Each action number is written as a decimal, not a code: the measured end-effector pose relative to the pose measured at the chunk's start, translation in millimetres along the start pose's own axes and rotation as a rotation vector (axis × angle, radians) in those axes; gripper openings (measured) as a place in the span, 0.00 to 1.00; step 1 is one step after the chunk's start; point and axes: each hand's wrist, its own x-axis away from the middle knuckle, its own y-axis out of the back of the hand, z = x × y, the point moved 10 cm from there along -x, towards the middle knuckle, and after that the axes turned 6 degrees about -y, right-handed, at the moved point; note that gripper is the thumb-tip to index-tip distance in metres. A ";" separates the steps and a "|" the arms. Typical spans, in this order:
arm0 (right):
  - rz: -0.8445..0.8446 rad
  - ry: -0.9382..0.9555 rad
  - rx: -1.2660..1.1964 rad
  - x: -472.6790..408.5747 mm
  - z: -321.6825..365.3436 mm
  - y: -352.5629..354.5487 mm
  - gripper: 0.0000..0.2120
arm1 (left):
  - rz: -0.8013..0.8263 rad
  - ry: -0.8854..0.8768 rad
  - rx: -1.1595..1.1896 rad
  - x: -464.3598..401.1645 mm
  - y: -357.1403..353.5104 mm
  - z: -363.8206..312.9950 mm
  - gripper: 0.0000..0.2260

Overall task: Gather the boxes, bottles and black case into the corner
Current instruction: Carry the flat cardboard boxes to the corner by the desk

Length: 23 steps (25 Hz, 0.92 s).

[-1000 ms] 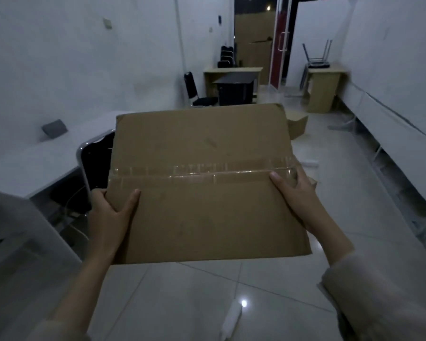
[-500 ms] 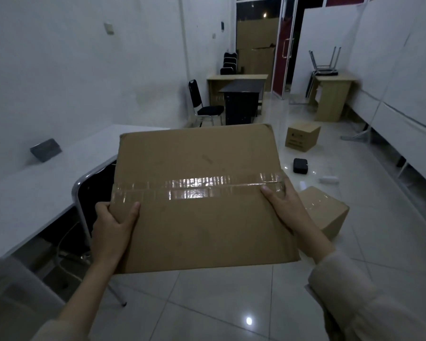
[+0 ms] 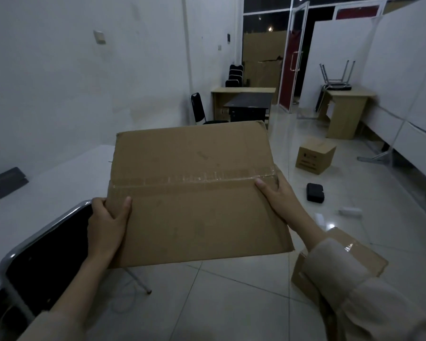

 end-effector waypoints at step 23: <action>-0.049 -0.053 0.090 -608.1 -94.9 -47.3 0.31 | 0.090 0.017 0.016 -463.1 -423.5 64.9 0.21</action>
